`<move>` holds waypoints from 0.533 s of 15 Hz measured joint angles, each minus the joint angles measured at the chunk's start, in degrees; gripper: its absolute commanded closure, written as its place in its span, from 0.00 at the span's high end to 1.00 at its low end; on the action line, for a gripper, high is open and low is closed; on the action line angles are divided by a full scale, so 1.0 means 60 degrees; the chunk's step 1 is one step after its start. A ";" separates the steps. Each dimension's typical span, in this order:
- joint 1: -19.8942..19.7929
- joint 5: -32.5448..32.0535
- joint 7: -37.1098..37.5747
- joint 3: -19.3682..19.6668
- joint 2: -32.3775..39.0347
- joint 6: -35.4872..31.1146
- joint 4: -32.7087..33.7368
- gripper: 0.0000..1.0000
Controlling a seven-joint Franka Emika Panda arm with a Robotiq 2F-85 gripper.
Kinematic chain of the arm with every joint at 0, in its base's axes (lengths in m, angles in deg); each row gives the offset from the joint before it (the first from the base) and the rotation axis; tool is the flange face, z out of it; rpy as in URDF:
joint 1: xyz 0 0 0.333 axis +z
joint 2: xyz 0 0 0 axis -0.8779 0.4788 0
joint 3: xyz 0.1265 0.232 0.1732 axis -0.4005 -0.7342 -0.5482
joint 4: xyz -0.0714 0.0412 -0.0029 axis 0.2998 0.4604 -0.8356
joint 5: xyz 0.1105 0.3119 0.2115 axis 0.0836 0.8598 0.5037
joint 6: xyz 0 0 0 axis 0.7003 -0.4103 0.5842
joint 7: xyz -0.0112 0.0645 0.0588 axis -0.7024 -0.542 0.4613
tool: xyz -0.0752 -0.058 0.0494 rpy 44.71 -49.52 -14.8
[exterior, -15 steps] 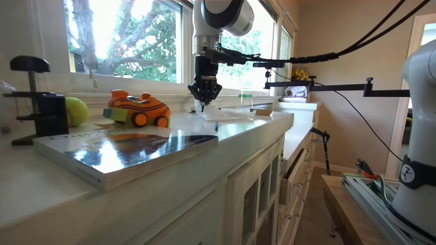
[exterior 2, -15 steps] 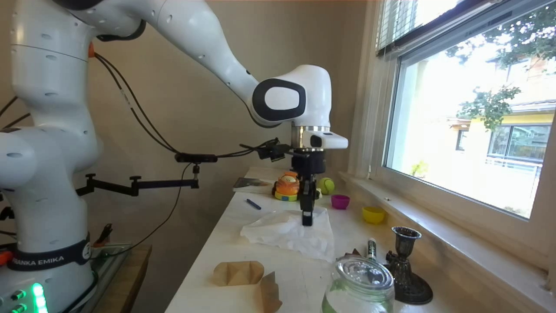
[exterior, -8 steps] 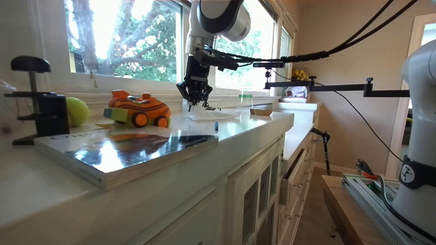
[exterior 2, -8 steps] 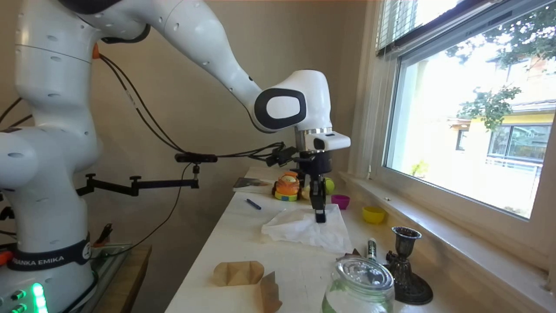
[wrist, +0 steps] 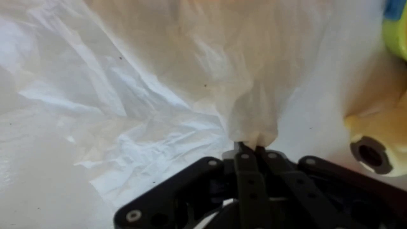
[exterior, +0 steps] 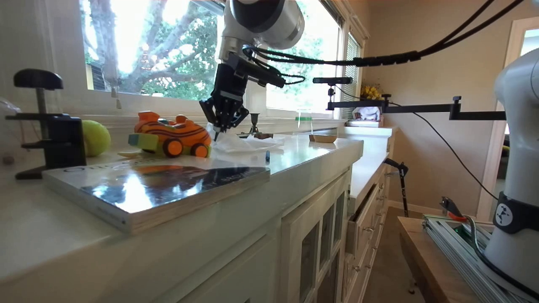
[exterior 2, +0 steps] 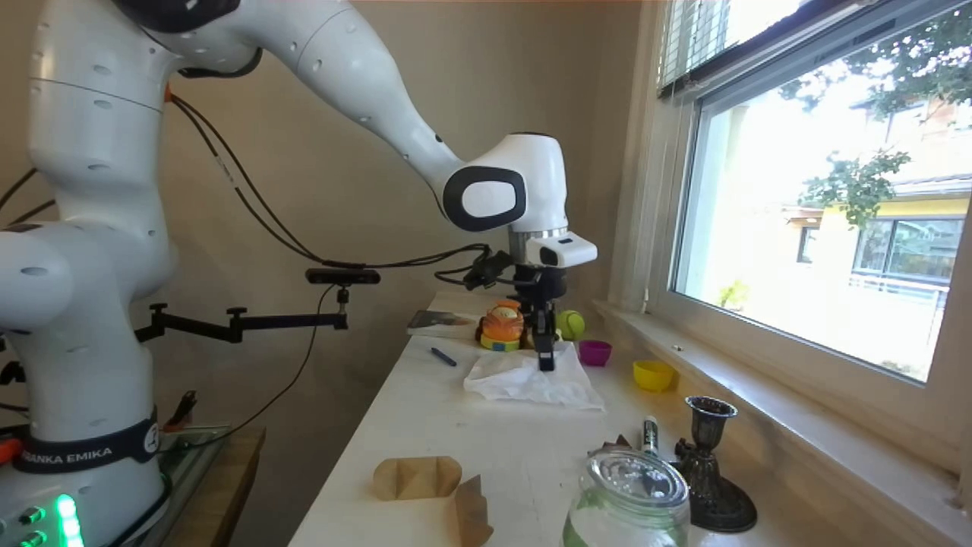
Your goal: Use the paper towel to wipe the surface
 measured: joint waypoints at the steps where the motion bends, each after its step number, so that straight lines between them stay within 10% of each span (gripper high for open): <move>1: 0.0006 0.0002 -0.0149 -0.0021 -0.0005 0.0099 -0.0001 0.02; 8: -0.0071 -0.0419 -0.0604 0.0252 -0.0351 0.1528 0.0002 0.02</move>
